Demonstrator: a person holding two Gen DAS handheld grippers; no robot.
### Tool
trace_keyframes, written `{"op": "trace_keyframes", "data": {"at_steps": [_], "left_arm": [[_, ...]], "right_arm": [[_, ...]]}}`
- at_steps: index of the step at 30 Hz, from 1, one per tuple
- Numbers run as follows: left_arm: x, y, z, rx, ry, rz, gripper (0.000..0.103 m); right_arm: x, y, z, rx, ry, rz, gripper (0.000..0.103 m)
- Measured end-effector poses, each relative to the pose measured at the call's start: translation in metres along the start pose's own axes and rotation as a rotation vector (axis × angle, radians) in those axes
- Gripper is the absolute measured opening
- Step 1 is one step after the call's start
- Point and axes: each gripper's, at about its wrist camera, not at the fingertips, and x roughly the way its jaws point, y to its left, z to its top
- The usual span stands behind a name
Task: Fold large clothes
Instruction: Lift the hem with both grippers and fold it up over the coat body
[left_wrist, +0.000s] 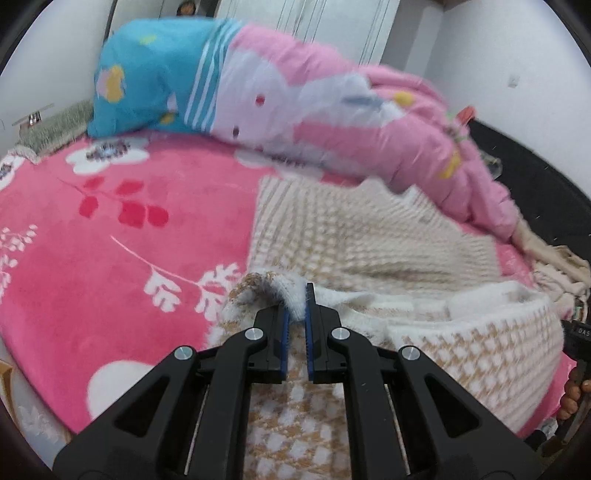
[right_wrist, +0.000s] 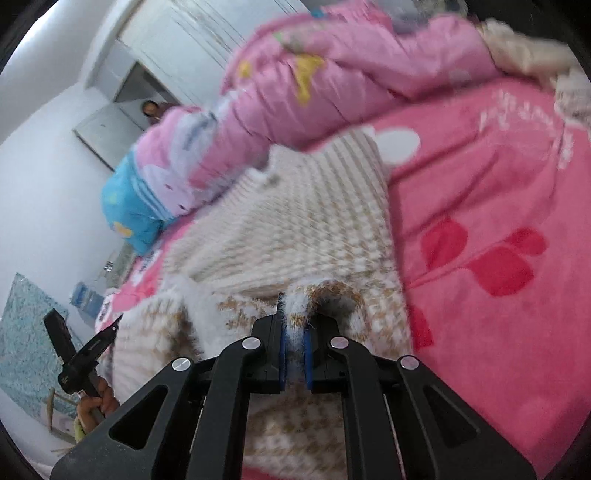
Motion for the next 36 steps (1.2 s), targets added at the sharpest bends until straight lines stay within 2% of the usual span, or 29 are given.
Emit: {"op": "trace_keyframes", "data": {"at_steps": [3,7,8,9,10,11,12,15,17,21,24,27,29,33,36], "left_arm": [[0.028,0.004,0.002,-0.011,0.047,0.011,0.007],[0.041,0.015,0.008,-0.076,0.09,-0.041,0.013],[0.036,0.018,0.01,-0.096,0.083,-0.053,0.019],[0.026,0.023,0.012,-0.117,0.056,-0.055,0.037],[0.017,0.026,0.014,-0.129,0.026,-0.056,0.052],[0.004,0.031,0.015,-0.144,-0.017,-0.062,0.055],[-0.009,0.035,0.016,-0.154,-0.044,-0.065,0.056],[-0.039,0.043,0.012,-0.172,-0.057,-0.057,0.058],[-0.054,0.045,0.004,-0.187,-0.044,-0.067,0.064],[-0.085,0.051,-0.034,-0.224,0.024,-0.105,0.075],[-0.096,0.057,-0.067,-0.284,0.091,-0.143,0.078],[-0.094,0.064,-0.094,-0.359,0.158,-0.194,0.079],[-0.086,0.071,-0.104,-0.426,0.178,-0.234,0.08],[-0.056,0.083,-0.113,-0.581,0.21,-0.337,0.081],[-0.039,0.09,-0.113,-0.699,0.191,-0.397,0.082]], "right_arm": [[0.034,-0.019,0.003,0.05,0.062,-0.019,0.007],[0.047,-0.043,0.008,0.214,0.12,0.099,0.015],[0.043,-0.047,0.01,0.256,0.125,0.147,0.023],[0.037,-0.051,0.011,0.289,0.118,0.195,0.036],[0.03,-0.055,0.013,0.322,0.105,0.245,0.043],[0.023,-0.058,0.014,0.339,0.089,0.264,0.059],[0.013,-0.06,0.016,0.348,0.061,0.259,0.068],[-0.021,-0.066,0.019,0.353,-0.018,0.23,0.068],[-0.042,-0.068,0.013,0.351,-0.049,0.224,0.068],[-0.071,-0.063,-0.016,0.297,-0.034,0.152,0.073],[-0.081,-0.066,-0.049,0.305,-0.001,0.141,0.073],[-0.091,-0.073,-0.082,0.352,-0.009,0.134,0.073],[-0.088,-0.074,-0.092,0.38,-0.009,0.159,0.073],[-0.065,-0.073,-0.099,0.43,0.031,0.199,0.073],[-0.053,-0.076,-0.101,0.488,0.011,0.19,0.073]]}}
